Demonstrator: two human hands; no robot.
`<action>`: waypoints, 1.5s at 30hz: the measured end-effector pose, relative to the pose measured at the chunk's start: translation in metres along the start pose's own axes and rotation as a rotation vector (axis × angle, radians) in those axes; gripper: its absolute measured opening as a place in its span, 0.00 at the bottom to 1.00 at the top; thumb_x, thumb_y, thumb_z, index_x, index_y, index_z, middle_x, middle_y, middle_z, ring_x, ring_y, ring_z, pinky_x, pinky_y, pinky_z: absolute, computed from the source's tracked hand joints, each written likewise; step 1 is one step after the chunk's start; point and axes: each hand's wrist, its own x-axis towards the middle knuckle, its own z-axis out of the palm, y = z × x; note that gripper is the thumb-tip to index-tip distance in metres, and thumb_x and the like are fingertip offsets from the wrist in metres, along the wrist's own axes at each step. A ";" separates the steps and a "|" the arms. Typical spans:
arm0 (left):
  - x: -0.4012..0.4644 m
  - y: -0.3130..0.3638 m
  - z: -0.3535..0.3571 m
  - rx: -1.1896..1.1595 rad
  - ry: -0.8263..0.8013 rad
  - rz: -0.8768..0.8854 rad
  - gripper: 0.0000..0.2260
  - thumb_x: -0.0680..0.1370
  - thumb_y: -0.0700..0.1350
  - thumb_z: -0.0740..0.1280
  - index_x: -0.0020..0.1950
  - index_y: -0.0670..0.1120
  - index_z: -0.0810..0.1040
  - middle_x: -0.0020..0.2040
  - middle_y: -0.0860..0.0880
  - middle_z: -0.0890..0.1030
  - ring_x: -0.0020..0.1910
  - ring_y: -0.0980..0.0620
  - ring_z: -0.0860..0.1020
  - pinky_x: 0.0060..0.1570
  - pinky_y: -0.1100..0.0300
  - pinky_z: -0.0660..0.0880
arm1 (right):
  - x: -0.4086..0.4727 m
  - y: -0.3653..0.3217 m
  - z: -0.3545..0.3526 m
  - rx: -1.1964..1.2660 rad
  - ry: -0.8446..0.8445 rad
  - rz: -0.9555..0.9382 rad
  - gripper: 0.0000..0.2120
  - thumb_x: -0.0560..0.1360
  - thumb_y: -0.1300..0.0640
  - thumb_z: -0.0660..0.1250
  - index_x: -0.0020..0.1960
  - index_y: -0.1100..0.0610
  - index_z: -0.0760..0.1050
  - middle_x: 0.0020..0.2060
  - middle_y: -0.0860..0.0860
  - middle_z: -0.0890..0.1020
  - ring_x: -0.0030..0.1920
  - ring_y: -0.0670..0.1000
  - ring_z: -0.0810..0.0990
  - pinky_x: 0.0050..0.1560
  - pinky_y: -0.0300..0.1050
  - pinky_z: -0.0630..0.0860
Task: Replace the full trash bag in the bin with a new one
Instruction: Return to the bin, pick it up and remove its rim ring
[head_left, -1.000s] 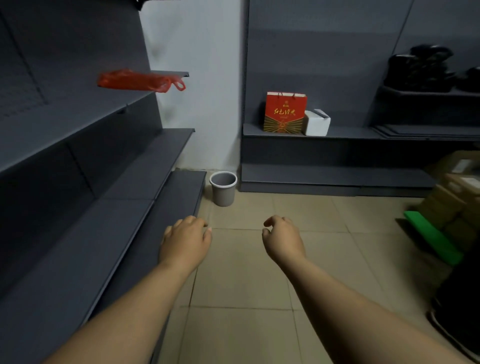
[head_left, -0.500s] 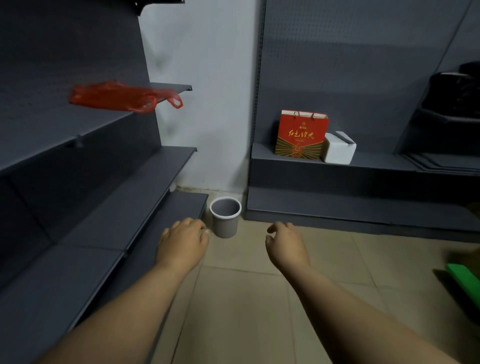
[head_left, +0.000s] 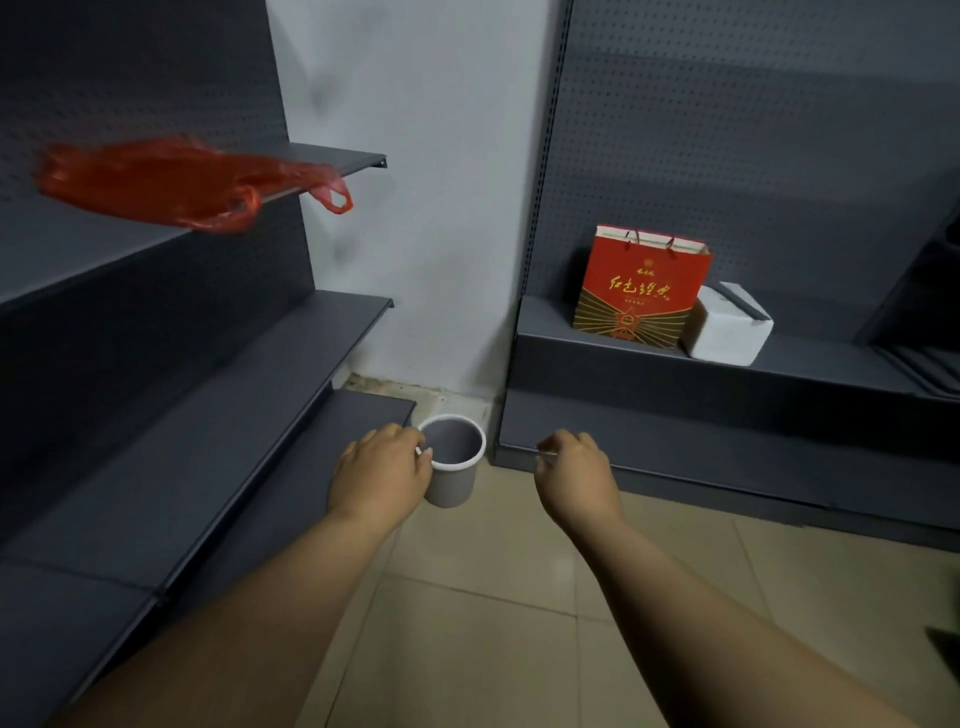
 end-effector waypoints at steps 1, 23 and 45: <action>0.017 -0.002 0.006 0.003 0.000 0.002 0.13 0.78 0.50 0.58 0.57 0.46 0.76 0.57 0.47 0.79 0.57 0.45 0.75 0.55 0.52 0.69 | 0.017 -0.002 0.004 0.006 0.001 -0.001 0.13 0.78 0.57 0.58 0.60 0.57 0.74 0.60 0.57 0.74 0.60 0.60 0.72 0.58 0.54 0.73; 0.378 -0.060 0.101 0.027 -0.036 0.034 0.15 0.77 0.47 0.60 0.62 0.46 0.74 0.62 0.46 0.78 0.60 0.45 0.75 0.59 0.52 0.70 | 0.371 -0.048 0.108 0.038 -0.057 0.031 0.15 0.77 0.60 0.56 0.63 0.57 0.72 0.61 0.57 0.72 0.61 0.59 0.71 0.57 0.53 0.74; 0.550 -0.104 0.348 -0.004 -0.140 -0.428 0.16 0.79 0.47 0.57 0.65 0.44 0.70 0.63 0.43 0.75 0.60 0.42 0.73 0.59 0.50 0.69 | 0.635 0.058 0.318 -0.056 -0.344 -0.216 0.15 0.78 0.59 0.58 0.62 0.57 0.74 0.61 0.56 0.75 0.61 0.56 0.72 0.60 0.49 0.71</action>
